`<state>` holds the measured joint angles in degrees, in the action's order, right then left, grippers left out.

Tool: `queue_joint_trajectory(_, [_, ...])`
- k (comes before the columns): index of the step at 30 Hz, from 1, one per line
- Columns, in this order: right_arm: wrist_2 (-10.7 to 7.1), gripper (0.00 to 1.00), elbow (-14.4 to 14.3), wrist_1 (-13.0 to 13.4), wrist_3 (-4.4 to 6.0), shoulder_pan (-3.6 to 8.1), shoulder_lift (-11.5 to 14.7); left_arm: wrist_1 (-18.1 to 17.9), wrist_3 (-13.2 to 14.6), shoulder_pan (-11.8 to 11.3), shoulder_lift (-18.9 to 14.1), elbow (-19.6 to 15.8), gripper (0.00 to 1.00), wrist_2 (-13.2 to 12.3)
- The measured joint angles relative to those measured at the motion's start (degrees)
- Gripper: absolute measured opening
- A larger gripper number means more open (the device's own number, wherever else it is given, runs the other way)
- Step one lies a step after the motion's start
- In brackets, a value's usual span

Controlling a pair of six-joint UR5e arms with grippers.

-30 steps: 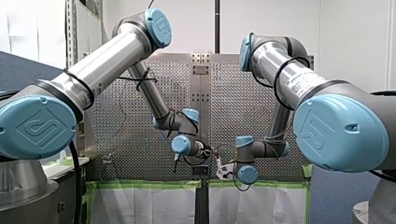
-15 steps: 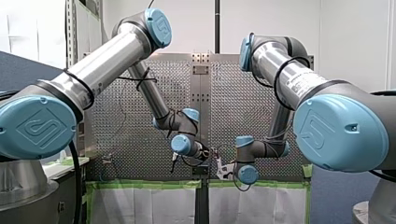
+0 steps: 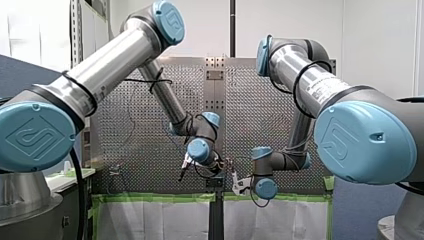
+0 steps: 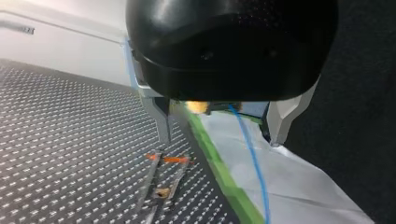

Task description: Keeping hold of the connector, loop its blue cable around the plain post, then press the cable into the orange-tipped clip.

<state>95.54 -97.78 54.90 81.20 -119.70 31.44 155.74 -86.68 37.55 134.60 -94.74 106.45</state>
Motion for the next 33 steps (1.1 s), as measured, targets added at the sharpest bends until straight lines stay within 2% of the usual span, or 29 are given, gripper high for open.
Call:
queue_joint_trajectory(7, [-1.35, 0.0, -0.09, 0.0, -1.45, -0.46, -0.01, 4.27, -3.82, 0.74, -4.1, 0.15, 1.0, 4.24])
queue_joint_trajectory(14, [-3.78, 0.0, -0.13, 0.18, -2.09, -0.66, -0.01, 8.74, -6.23, 0.36, -7.87, 3.43, 1.0, 8.72])
queue_joint_trajectory(23, [-6.61, 0.0, -0.15, 0.13, -3.27, -0.38, -0.03, 13.61, -5.64, -1.13, -8.24, 7.09, 1.0, 13.58])
queue_joint_trajectory(28, [-6.66, 0.0, -0.94, -0.6, -4.45, -0.66, -0.02, 16.19, -4.62, -2.15, -8.05, 7.29, 1.0, 16.17])
queue_joint_trajectory(33, [-6.43, 0.0, -3.06, 0.82, -4.75, -0.74, -0.01, 19.26, -3.7, -2.7, -8.03, 7.3, 1.0, 17.77])
